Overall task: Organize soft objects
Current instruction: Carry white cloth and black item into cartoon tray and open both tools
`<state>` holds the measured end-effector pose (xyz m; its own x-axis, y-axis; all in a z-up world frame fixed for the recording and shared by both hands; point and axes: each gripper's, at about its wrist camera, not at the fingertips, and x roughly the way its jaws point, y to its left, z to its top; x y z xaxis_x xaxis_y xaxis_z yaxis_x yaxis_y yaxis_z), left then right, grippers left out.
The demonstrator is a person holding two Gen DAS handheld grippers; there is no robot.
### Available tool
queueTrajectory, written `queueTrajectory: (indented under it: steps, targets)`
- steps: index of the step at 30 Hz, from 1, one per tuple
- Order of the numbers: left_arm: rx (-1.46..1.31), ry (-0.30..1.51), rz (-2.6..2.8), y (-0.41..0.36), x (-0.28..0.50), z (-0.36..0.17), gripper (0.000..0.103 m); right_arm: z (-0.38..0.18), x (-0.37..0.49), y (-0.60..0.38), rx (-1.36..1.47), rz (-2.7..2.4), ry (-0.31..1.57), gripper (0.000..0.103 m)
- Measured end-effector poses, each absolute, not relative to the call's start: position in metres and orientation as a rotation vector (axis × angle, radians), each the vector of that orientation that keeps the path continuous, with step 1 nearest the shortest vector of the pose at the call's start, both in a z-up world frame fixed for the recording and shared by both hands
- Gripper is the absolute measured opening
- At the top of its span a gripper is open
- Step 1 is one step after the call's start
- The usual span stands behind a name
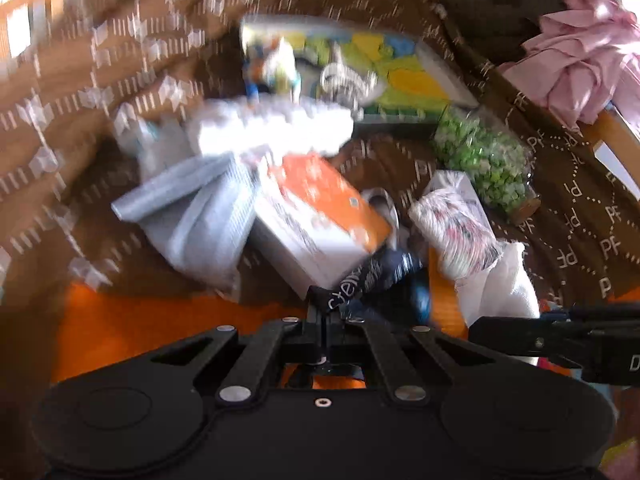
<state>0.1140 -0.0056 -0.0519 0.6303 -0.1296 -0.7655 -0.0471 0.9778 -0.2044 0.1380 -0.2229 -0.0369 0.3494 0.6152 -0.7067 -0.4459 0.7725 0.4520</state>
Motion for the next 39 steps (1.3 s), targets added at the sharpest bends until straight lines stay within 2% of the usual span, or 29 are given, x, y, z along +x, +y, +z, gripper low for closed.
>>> queueTrajectory:
  steps: [9, 17, 26, 33, 39]
  targets:
    - [-0.219, 0.669, -0.122, 0.005, 0.096, 0.001, 0.000, -0.016, 0.119, -0.217, 0.171, 0.745, 0.835, 0.015]
    - [-0.327, 0.630, -0.258, 0.016, 0.117, 0.021, 0.000, -0.007, 0.126, -0.230, 0.240, 0.726, 0.779, 0.015]
    - [-0.466, 0.626, -0.321, 0.041, 0.175, 0.044, 0.000, 0.006, 0.156, -0.223, 0.253, 0.776, 0.593, 0.015]
    - [-0.381, 0.506, -0.291, 0.049, 0.239, 0.053, 0.000, 0.010, 0.230, -0.209, 0.287, 0.772, 0.540, 0.016]
    - [-0.392, 0.434, -0.263, 0.059, 0.307, 0.030, 0.000, -0.001, 0.313, -0.203, 0.372, 0.675, 0.513, 0.019]
